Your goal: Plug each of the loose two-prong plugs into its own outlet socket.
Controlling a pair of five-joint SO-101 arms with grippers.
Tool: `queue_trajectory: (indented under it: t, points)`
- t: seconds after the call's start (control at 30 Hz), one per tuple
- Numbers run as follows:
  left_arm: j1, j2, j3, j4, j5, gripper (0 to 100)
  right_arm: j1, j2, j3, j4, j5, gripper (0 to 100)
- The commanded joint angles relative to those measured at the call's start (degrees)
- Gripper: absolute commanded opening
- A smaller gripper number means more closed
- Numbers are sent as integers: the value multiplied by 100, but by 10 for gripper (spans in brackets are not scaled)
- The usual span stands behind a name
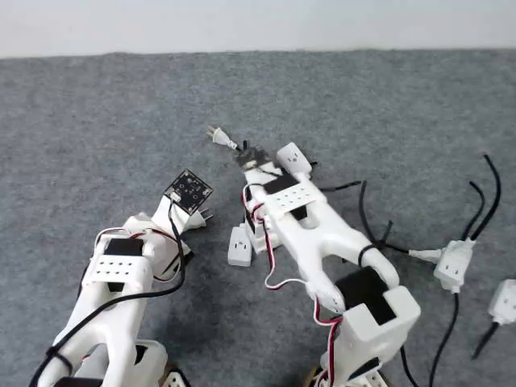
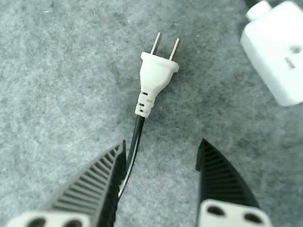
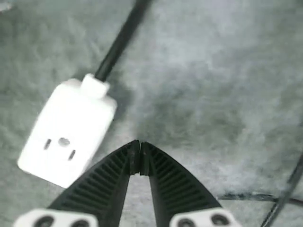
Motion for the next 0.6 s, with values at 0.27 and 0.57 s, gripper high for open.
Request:
queue_trajectory:
  t: [0.27,0.57]
  points:
    - [-79,-158,-75,35,0,231,-796,-2114,-255,514,-774,32]
    - [-211,-158,-119,35,9,231,-1024,-1244,-141,-180,-2171,197]
